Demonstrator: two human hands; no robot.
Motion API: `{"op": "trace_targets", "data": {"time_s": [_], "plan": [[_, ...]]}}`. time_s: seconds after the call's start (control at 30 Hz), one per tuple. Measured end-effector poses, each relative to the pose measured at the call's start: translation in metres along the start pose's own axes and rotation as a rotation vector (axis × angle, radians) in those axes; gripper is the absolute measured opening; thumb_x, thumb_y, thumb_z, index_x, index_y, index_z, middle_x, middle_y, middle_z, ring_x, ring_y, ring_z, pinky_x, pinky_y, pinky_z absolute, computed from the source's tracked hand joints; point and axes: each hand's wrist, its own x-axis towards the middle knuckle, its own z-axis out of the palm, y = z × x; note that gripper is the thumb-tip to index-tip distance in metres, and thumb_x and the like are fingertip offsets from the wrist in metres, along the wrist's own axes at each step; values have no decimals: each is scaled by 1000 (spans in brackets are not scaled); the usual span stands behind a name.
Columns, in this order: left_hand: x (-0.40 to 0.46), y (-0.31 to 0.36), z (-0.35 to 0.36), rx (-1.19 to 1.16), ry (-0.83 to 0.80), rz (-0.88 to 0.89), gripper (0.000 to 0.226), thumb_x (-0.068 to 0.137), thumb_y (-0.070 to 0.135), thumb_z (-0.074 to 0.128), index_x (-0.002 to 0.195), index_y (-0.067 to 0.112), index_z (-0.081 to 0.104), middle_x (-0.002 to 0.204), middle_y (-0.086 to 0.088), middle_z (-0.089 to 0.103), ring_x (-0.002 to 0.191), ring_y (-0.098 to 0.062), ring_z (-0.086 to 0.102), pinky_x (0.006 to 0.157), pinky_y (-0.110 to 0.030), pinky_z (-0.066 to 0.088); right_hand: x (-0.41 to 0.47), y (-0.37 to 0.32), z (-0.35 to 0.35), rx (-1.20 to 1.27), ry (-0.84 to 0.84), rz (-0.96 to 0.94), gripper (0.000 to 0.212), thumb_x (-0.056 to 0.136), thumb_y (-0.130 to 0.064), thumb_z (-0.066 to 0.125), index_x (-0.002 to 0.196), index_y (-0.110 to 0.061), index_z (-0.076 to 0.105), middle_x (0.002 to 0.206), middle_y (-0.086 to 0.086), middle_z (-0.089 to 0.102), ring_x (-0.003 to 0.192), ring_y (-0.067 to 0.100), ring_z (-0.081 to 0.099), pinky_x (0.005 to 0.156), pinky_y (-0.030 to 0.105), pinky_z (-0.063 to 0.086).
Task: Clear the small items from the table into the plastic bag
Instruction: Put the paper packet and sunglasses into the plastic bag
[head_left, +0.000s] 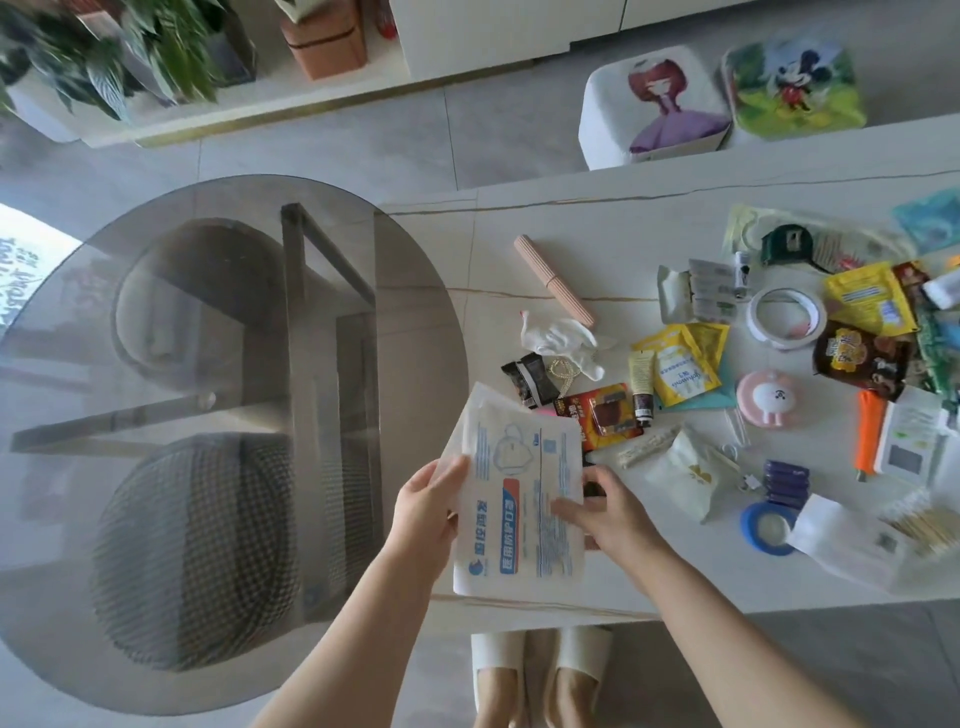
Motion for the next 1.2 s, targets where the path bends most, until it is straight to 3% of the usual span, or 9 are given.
{"op": "trace_targets", "data": {"time_s": [0.17, 0.23, 0.3, 0.4, 0.53, 0.67, 0.83, 1.03, 1.2], "plan": [[13, 7, -5, 69, -13, -9, 23, 86, 23, 66, 97, 3, 63, 105, -25, 68, 91, -39, 67, 89, -58, 51, 1, -8, -9, -47, -1, -111, 15, 82, -20, 70, 76, -10, 61, 123, -17, 47, 115, 12, 46, 92, 15, 39], [18, 11, -8, 100, -15, -8, 24, 85, 25, 68, 98, 5, 64, 100, -21, 71, 93, -40, 68, 91, -57, 51, 5, -8, -13, -73, -2, -139, 15, 80, -22, 73, 74, -11, 64, 135, -23, 32, 128, 1, 28, 106, 27, 28], [23, 14, -11, 133, -23, -8, 26, 86, 23, 67, 103, 4, 63, 95, -19, 72, 87, -36, 70, 84, -50, 56, 7, -7, -13, -22, -53, -164, 14, 79, -23, 73, 74, -13, 64, 134, -19, 49, 128, 4, 41, 105, 32, 35], [27, 19, -16, 112, -78, -12, 31, 86, 10, 65, 114, -1, 58, 92, -18, 71, 76, -28, 71, 63, -34, 58, 9, -10, -7, 44, -3, -132, 10, 82, -17, 70, 88, -12, 65, 102, -2, 71, 103, 16, 63, 81, 21, 47], [33, 23, -19, -35, -125, -8, 32, 87, 5, 60, 118, -1, 56, 102, -21, 69, 86, -35, 69, 72, -45, 59, 16, -12, 6, 93, 39, -112, 14, 81, -16, 70, 90, -14, 60, 95, 8, 71, 94, 27, 67, 77, 33, 52], [33, 5, -16, 41, -139, -73, 36, 86, 20, 66, 116, 3, 57, 108, -20, 69, 99, -39, 67, 87, -56, 53, 26, -16, 21, 119, 86, -61, 30, 83, -20, 68, 109, -18, 53, 96, 2, 70, 90, 17, 67, 74, 30, 53], [35, -25, -23, 208, 41, -20, 40, 76, 20, 77, 111, 12, 58, 100, -8, 73, 87, -26, 72, 79, -47, 59, 43, -11, 23, -161, 247, -50, 15, 89, -27, 61, 99, -15, 62, 96, -1, 69, 81, 11, 65, 72, 32, 56], [46, -32, -44, 126, 83, 12, 30, 79, 12, 74, 104, 19, 59, 94, -5, 75, 83, -25, 73, 73, -46, 60, 82, -5, 22, -969, 276, -302, 40, 88, -18, 61, 127, -19, 53, 125, 3, 48, 94, 18, 57, 69, 24, 44], [57, -41, -40, 110, 49, -15, 31, 79, 12, 73, 106, 17, 59, 96, -5, 74, 85, -25, 73, 72, -42, 60, 105, 5, 38, -1075, 365, -246, 34, 86, -9, 61, 119, -15, 53, 114, 7, 46, 89, 20, 55, 62, 25, 42]]}}
